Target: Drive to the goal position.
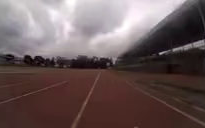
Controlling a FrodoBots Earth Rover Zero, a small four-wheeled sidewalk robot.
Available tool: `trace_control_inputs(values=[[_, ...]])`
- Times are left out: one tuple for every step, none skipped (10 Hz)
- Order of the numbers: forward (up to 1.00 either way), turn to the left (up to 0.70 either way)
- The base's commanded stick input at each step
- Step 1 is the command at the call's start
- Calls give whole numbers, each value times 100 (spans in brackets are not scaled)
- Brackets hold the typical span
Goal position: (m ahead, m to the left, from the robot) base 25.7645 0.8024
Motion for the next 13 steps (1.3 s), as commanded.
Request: trace_control_inputs(values=[[70, 0], [70, 0], [70, 0], [70, 0], [70, 0], [70, 0], [70, 0], [70, 0], [70, 0], [70, 0], [70, 0], [70, 0], [70, 0]])
